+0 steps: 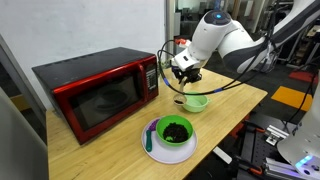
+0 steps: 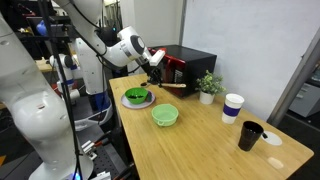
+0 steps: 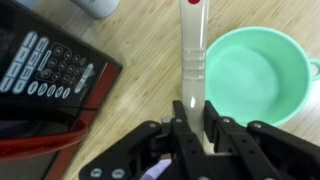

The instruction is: Use the spoon to pick the objects in the green bowl and put them in the green pot

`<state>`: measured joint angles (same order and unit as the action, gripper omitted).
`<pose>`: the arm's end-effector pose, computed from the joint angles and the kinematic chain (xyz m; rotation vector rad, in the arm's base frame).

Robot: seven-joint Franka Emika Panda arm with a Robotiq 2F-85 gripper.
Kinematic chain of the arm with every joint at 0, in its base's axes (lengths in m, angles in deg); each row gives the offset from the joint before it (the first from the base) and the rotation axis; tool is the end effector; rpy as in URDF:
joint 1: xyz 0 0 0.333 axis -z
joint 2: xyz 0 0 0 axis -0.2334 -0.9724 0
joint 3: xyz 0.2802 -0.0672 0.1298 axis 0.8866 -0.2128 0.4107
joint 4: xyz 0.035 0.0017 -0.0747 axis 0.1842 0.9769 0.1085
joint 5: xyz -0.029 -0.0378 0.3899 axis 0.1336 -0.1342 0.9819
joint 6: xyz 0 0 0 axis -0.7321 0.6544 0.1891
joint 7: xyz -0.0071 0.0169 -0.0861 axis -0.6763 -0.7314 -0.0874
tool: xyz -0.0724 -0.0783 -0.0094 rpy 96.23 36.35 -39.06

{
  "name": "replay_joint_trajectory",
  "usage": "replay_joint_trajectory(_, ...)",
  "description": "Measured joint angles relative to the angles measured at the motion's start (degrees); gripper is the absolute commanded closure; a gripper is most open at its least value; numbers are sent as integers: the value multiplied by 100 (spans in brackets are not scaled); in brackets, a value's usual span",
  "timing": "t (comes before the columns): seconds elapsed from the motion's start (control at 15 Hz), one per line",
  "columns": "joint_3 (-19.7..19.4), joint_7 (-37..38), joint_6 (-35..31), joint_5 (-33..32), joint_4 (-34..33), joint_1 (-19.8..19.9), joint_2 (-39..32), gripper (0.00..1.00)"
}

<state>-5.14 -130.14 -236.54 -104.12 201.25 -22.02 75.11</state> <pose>0.4566 0.1006 0.3588 1.4239 2.1771 0.0033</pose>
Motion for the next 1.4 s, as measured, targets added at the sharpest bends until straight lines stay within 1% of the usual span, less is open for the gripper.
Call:
replay_joint_trajectory(0.27, -480, -773, 7, 886, 5, 156, 225, 94)
replay_joint_trajectory(0.47, -765, -1190, 23, 1272, 4, 423, 423, 94)
replay_joint_trajectory(0.8, -946, -1419, 129, 1355, 3, 818, 641, 94)
replay_joint_trajectory(1.2, -994, -1438, 454, 1336, 6, 1121, 673, 94)
replay_joint_trajectory(1.4, -996, -1425, 548, 1211, 10, 1226, 656, 94)
